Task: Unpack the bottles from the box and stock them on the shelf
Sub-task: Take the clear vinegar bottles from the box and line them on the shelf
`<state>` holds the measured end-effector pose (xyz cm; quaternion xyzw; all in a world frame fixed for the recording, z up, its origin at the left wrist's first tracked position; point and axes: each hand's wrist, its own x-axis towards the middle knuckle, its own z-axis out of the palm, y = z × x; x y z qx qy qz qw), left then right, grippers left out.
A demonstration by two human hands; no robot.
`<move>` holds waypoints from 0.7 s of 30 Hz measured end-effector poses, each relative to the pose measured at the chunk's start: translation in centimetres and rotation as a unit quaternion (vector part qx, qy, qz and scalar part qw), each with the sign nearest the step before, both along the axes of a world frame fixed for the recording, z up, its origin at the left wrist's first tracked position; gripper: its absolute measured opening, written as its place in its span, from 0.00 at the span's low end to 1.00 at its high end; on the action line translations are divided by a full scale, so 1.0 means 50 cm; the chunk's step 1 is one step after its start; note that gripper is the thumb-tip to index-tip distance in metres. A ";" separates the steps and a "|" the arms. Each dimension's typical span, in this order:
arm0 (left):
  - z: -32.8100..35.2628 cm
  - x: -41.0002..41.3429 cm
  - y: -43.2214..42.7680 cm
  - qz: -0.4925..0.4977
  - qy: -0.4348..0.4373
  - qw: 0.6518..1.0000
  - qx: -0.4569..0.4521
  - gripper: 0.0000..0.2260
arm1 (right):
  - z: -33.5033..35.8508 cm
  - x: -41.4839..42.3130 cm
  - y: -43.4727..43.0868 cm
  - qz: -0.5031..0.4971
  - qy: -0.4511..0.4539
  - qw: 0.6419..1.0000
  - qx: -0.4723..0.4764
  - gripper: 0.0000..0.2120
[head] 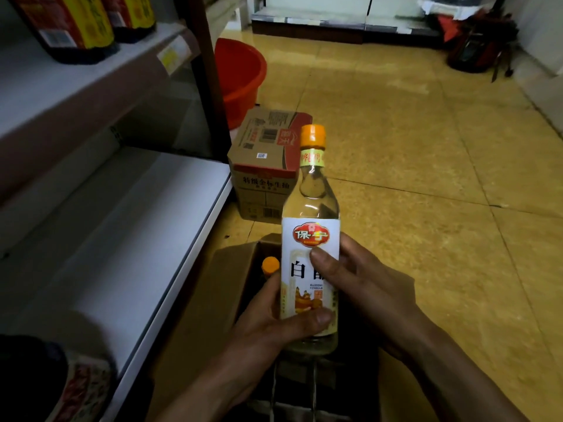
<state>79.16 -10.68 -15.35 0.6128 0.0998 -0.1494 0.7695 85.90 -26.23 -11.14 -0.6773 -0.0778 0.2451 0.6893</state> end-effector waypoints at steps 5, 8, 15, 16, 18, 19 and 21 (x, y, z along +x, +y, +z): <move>0.019 -0.023 -0.008 -0.004 0.024 1.000 0.007 0.26 | 0.002 -0.019 -0.002 -0.007 0.059 0.998 0.024 0.16; 0.028 -0.040 -0.010 0.000 0.041 0.999 0.006 0.26 | 0.009 -0.037 -0.001 0.004 0.100 0.995 0.025 0.19; 0.068 -0.097 -0.015 -0.012 0.092 0.996 -0.001 0.28 | 0.041 -0.099 0.001 -0.010 0.159 0.987 0.007 0.21; 0.076 -0.108 -0.015 -0.019 0.096 0.995 0.000 0.29 | 0.046 -0.112 0.000 -0.010 0.166 0.986 0.002 0.21; 0.092 -0.129 -0.019 -0.027 0.105 0.994 -0.003 0.28 | 0.050 -0.134 -0.003 -0.016 0.185 0.983 -0.004 0.20; 0.098 -0.141 -0.021 -0.027 0.112 0.993 -0.008 0.28 | 0.050 -0.146 -0.007 -0.021 0.195 0.981 -0.004 0.20; 0.109 -0.163 -0.028 -0.023 0.126 0.992 -0.014 0.27 | 0.051 -0.169 -0.013 -0.027 0.207 0.978 -0.003 0.21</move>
